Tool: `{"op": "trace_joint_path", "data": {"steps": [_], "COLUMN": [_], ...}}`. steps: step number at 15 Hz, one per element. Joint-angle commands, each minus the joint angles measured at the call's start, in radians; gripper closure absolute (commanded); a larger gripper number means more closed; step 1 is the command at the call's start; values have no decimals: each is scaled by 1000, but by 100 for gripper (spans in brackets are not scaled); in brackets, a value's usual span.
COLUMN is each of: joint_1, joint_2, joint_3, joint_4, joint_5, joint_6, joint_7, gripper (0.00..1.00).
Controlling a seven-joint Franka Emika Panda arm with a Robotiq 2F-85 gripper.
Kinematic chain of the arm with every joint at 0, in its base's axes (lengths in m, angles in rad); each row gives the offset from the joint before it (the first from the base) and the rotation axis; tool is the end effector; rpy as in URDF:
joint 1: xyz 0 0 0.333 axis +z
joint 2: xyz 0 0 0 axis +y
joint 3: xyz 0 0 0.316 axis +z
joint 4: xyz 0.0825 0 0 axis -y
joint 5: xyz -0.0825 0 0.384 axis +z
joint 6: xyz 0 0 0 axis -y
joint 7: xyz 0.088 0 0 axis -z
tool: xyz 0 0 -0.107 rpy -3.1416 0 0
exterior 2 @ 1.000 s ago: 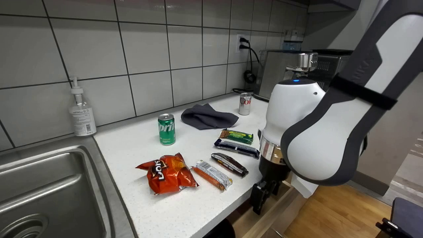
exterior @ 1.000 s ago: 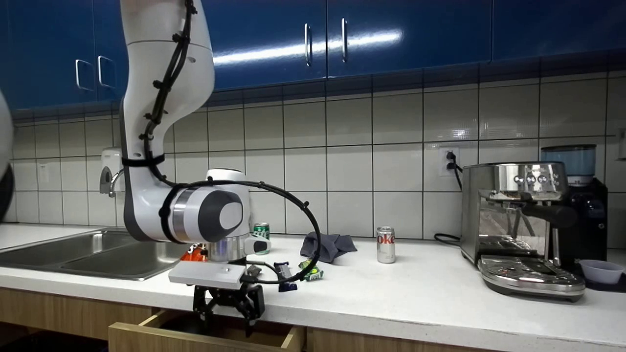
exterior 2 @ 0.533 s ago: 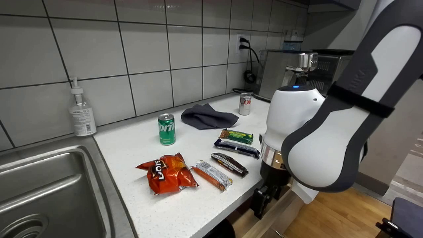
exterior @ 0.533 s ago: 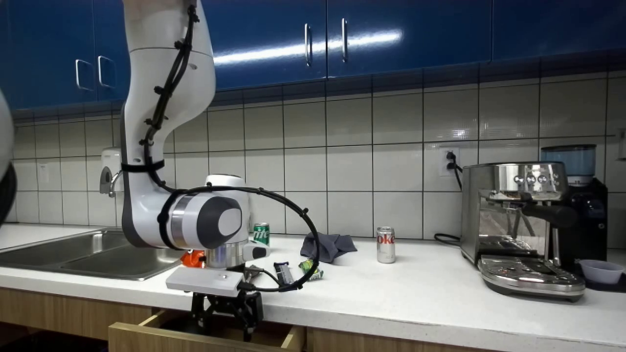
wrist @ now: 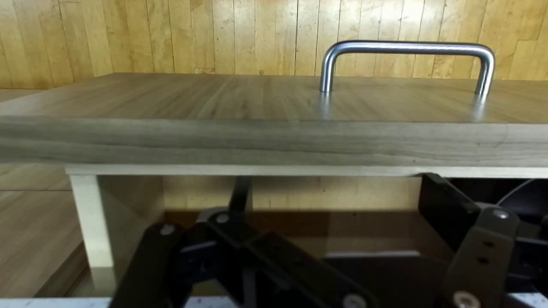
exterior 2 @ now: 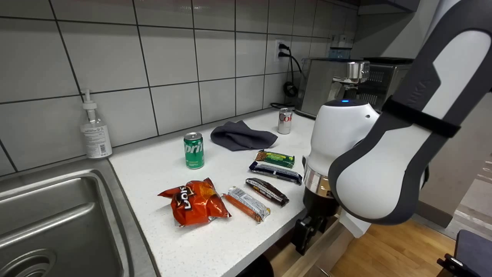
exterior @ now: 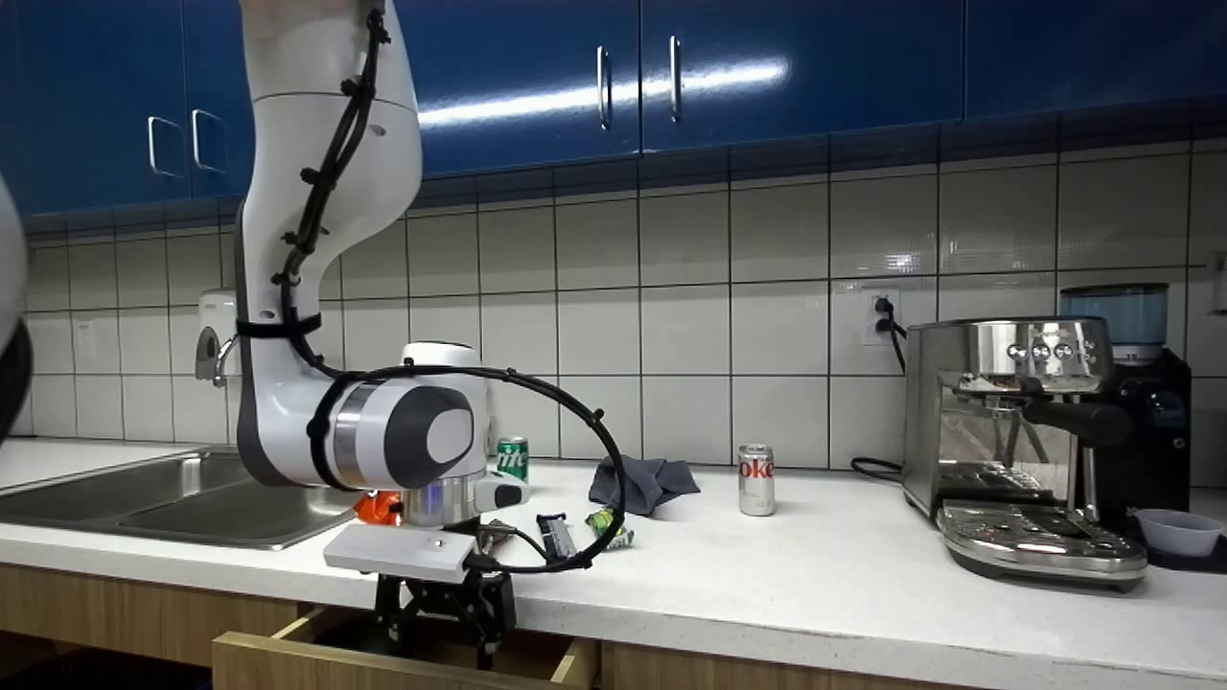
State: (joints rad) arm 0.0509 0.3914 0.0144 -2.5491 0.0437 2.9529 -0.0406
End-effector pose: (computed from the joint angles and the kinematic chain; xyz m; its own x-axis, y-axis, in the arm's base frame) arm 0.4428 0.0267 0.1279 0.9980 0.0618 0.0126 0.0619 -0.9980 -0.0137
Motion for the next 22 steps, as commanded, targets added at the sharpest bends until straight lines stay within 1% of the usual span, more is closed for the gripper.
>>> {"op": "trace_joint_path", "data": {"steps": [1,7,13,22], "joint_1": [12,40,73,93], "joint_2": [-36,-61,-111,-169], "joint_3": [-13,-49,-88,-91], "joint_4": [-59,-108,-185,-281], "joint_5": [-22,-36,-61,-72], "joint_6": [8,14,11,-4], "joint_7": [35,51,88,120], "gripper": [0,0,0,0]}}
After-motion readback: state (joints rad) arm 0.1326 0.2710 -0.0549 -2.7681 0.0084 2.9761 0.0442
